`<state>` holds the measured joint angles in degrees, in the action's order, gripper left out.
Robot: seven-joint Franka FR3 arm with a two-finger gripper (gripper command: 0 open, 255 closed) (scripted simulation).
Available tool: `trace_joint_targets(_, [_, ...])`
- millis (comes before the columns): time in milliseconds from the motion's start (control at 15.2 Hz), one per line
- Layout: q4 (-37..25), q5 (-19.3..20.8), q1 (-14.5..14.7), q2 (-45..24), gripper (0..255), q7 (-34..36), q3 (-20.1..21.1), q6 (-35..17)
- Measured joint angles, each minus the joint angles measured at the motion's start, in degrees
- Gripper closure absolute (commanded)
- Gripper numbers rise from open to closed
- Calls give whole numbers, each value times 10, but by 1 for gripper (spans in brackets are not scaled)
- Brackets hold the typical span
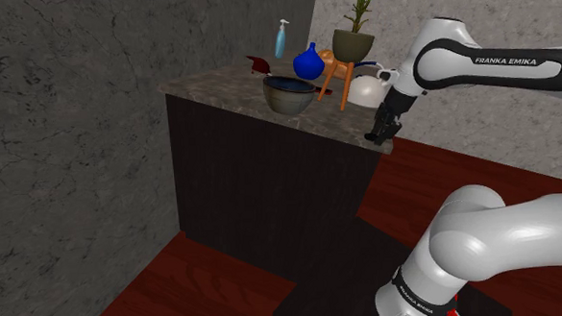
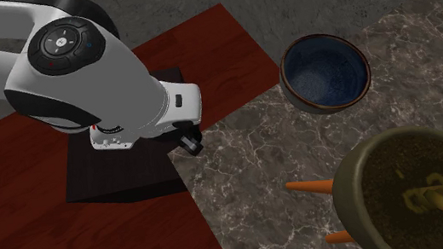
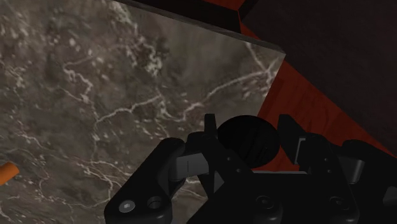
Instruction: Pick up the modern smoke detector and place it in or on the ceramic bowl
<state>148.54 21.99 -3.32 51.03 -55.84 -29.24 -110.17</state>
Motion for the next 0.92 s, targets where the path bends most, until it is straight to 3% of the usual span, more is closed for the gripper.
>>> trace_joint_targets(924, [-104, -31, 15, -10, 255, -3, 32, 94])
